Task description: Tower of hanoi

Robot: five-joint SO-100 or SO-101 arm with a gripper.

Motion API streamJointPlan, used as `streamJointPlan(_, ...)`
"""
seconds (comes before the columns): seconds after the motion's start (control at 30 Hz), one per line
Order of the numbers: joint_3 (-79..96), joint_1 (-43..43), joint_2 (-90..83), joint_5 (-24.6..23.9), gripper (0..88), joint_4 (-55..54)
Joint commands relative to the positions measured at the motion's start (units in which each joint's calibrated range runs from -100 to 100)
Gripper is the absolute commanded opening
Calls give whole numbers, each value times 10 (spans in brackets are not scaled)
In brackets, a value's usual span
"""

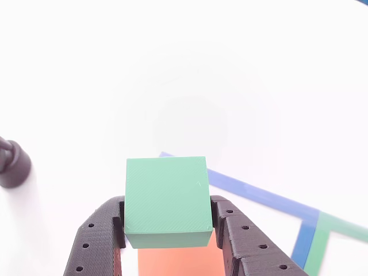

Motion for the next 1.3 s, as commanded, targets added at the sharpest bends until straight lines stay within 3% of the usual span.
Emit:
streamJointPlan(0.0, 8, -3, -7, 6, 66, -25)
streamJointPlan(0.93, 25, 7, 24, 6, 76, -67)
streamJointPlan(1.27, 24, 13, 32, 6, 223, -76)
